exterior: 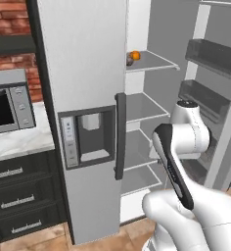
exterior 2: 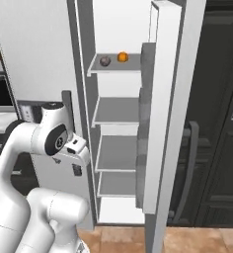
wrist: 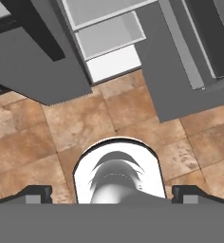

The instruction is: Pick the egg and butter from the fridge and place them by the bowl for mixing.

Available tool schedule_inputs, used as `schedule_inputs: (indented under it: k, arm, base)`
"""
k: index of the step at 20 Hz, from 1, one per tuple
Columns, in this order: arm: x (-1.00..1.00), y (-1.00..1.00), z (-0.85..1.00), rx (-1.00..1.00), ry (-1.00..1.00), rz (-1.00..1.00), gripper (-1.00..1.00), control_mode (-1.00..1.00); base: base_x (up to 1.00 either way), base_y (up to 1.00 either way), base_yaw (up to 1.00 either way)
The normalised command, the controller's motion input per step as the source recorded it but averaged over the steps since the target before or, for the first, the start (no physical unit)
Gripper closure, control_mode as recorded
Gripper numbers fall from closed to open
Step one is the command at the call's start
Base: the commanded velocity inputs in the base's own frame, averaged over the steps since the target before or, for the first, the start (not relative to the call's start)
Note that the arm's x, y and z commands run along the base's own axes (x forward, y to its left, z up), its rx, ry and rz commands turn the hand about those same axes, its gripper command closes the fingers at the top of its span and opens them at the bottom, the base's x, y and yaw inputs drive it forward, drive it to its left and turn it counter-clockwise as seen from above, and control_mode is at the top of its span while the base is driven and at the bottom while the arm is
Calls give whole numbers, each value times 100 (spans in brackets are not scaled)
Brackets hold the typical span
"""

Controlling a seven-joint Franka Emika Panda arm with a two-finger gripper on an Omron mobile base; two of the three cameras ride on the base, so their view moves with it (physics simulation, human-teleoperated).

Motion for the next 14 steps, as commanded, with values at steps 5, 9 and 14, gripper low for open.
schedule_inputs:
  k: [5, 9, 14]
  arm:
    - [0, 0, 0, 0, 0, 0, -100, 100]
    - [0, 0, 0, 0, 0, 0, -100, 100]
    - [0, 0, 0, 0, 0, 0, -100, 100]
  base:
    - [41, -45, 15]
    - [23, -2, 1]
    - [50, -12, 4]
